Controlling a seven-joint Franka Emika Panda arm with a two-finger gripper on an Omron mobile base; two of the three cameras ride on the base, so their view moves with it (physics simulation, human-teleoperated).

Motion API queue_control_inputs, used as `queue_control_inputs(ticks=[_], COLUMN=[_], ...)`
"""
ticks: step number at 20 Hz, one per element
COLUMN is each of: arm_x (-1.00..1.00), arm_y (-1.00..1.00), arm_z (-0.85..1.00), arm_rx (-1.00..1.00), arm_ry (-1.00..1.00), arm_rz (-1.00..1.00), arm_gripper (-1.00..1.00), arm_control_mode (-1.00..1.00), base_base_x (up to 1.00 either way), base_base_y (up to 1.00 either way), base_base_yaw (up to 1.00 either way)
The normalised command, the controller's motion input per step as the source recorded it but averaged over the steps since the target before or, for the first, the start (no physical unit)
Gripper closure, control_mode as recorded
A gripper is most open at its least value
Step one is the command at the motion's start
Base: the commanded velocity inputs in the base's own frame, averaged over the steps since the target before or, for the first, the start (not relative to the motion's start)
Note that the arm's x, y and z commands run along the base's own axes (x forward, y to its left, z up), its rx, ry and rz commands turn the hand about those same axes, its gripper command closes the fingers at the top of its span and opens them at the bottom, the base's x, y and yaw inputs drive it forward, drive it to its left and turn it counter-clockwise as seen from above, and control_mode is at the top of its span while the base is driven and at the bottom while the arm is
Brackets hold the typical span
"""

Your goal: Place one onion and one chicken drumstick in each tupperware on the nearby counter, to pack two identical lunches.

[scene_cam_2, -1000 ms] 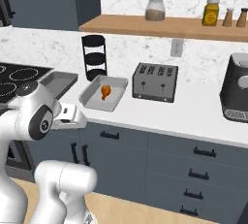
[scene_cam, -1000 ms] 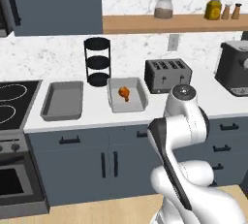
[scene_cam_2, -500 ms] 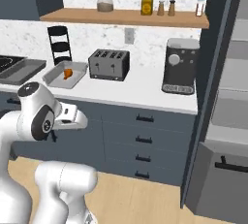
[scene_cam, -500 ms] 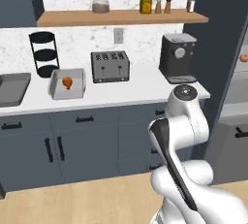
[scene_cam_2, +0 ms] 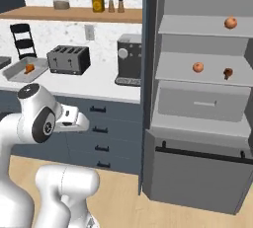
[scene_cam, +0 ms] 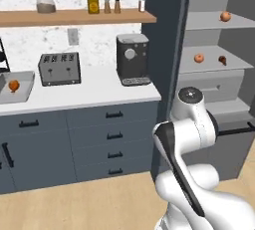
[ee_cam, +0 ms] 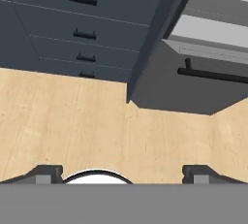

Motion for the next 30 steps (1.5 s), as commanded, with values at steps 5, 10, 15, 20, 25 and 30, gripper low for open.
queue_control_inputs(ticks=[5,10,15,20,25,30], arm_x=[0.00,0.00,0.00,0.00,0.00,0.00], arm_y=[0.00,0.00,0.00,0.00,0.00,0.00], arm_z=[0.00,0.00,0.00,0.00,0.00,0.00], arm_rx=[0.00,0.00,0.00,0.00,0.00,0.00], arm_ry=[0.00,0.00,0.00,0.00,0.00,0.00], arm_rz=[0.00,0.00,0.00,0.00,0.00,0.00], arm_gripper=[-1.00,-1.00,-1.00,-1.00,-1.00,-1.00], arm_control_mode=[1.00,1.00,1.00,1.00,1.00,1.00], base_base_x=[0.04,0.23,0.64,0.82,0.49,0.53], base_base_y=[-1.00,-1.00,-0.47,-0.17,-0.75,-0.31], base_base_yaw=[-0.03,0.00,0.00,0.00,0.00,0.00])
